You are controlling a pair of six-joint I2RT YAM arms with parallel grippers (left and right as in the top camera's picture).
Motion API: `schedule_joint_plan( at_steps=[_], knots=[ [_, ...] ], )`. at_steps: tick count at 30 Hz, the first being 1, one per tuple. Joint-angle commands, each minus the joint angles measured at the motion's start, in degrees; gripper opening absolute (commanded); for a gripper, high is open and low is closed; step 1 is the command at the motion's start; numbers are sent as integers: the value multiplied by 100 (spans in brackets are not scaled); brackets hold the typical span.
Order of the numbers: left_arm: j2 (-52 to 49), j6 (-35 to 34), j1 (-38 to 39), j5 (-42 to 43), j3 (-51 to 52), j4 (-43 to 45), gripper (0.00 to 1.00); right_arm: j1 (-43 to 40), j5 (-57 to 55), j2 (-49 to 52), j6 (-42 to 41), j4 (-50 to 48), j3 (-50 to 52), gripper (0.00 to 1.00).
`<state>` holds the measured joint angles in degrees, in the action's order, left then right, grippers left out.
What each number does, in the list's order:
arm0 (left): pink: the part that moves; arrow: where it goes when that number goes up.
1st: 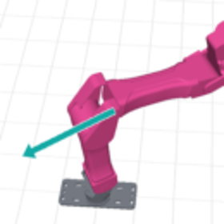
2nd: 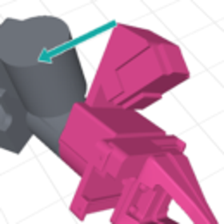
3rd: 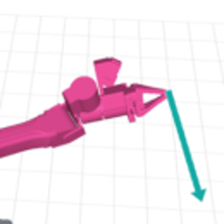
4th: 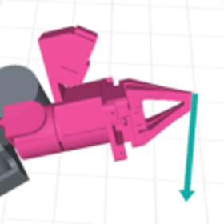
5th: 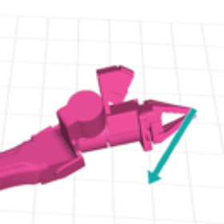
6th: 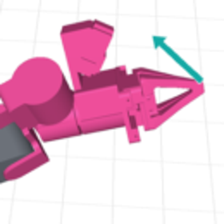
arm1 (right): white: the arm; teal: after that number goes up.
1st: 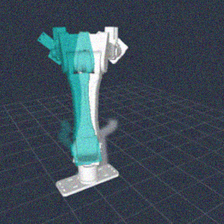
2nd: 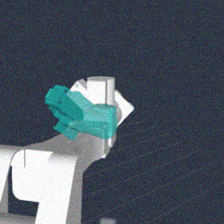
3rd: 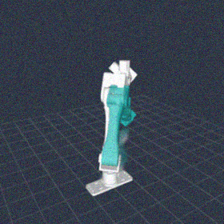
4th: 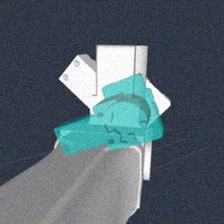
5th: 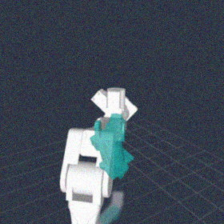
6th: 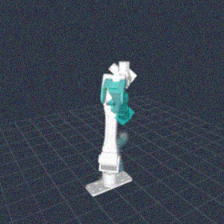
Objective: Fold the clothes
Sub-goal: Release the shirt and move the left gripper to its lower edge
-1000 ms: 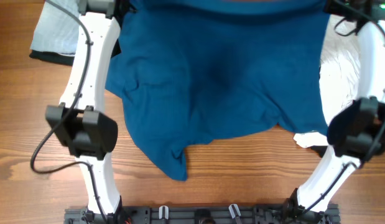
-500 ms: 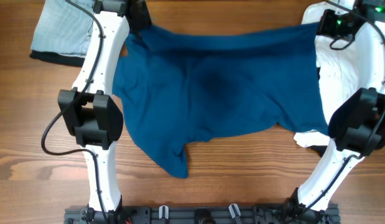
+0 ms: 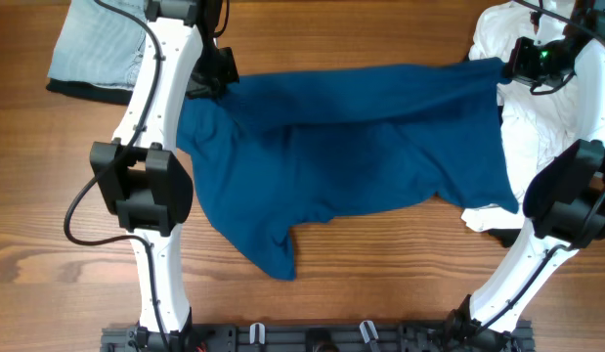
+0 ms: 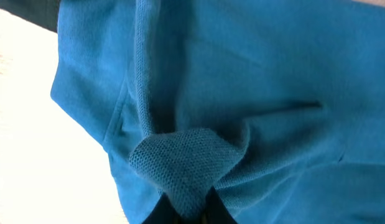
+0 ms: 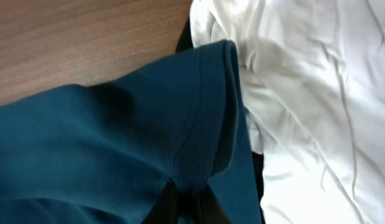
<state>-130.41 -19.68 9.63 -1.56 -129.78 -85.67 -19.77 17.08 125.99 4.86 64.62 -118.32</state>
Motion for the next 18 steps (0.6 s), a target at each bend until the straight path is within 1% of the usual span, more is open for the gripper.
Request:
schedule_joint_plan(
  at_steps=[1,2,3,4,5,8,12,15,16,18],
  knots=[
    [216,-7,-15,20,339,-9,34,-7,-216,-197,114,234,-22,25],
    [216,-7,-15,-50,402,-7,58,-7,-291,-192,122,350,-22,47],
    [216,-4,-15,-129,431,-11,74,-9,-348,-190,122,420,-22,63],
    [216,-7,-17,-201,433,-13,90,-9,-428,-190,120,487,-22,68],
    [216,-4,-20,-334,431,11,100,-9,-476,-190,122,525,-22,73],
    [361,-4,-127,-450,323,52,100,-17,-407,-234,114,629,-39,77],
    [1209,-28,-238,-374,59,9,100,-17,-240,-846,-68,997,-98,78],
    [1906,-28,-164,337,59,-4,100,-20,-254,-1510,-243,1399,-98,79],
    [2070,-35,-79,466,59,-81,100,-17,-442,-1862,-503,1615,-98,81],
    [2192,-225,149,452,59,-509,100,-17,-623,-2275,-785,1950,-96,83]
  ],
)
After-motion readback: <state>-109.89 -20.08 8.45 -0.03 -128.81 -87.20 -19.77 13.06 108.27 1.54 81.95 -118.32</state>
